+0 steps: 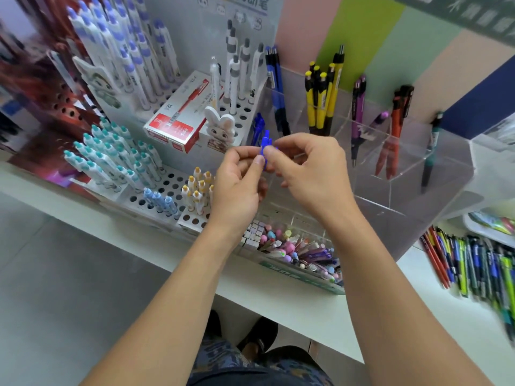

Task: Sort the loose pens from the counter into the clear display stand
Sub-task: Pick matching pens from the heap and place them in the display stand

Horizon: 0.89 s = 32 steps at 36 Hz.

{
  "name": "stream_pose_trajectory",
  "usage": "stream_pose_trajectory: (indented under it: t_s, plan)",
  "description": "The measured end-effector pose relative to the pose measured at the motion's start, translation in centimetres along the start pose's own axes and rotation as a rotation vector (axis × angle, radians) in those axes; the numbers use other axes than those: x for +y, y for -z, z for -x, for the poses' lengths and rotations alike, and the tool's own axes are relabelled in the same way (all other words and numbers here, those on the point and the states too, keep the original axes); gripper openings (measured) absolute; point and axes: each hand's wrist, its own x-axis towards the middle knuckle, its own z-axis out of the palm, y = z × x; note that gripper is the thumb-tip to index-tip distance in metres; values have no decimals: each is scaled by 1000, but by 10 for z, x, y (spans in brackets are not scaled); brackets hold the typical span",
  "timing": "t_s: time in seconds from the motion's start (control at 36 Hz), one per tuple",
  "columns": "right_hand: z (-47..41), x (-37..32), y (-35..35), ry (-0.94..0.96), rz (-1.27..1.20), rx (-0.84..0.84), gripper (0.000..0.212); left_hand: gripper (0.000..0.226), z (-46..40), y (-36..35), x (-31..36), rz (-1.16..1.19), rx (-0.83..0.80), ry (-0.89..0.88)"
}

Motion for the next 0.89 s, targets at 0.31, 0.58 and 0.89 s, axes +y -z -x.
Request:
stream_pose_trajectory:
  t_s: [0.31,0.58,0.89]
  plan:
    - [-9,-7,-6,-149,-364,-106,14,13,-5,1,-1,-79,27,-106]
    - [-23,-11,-10,-79,-255,-12,20,23,-2,-8,-4,-67,104,-99]
    - [-13,-2,-19,-104,-271,103,44,27,-7,-1,-7,-134,75,-82]
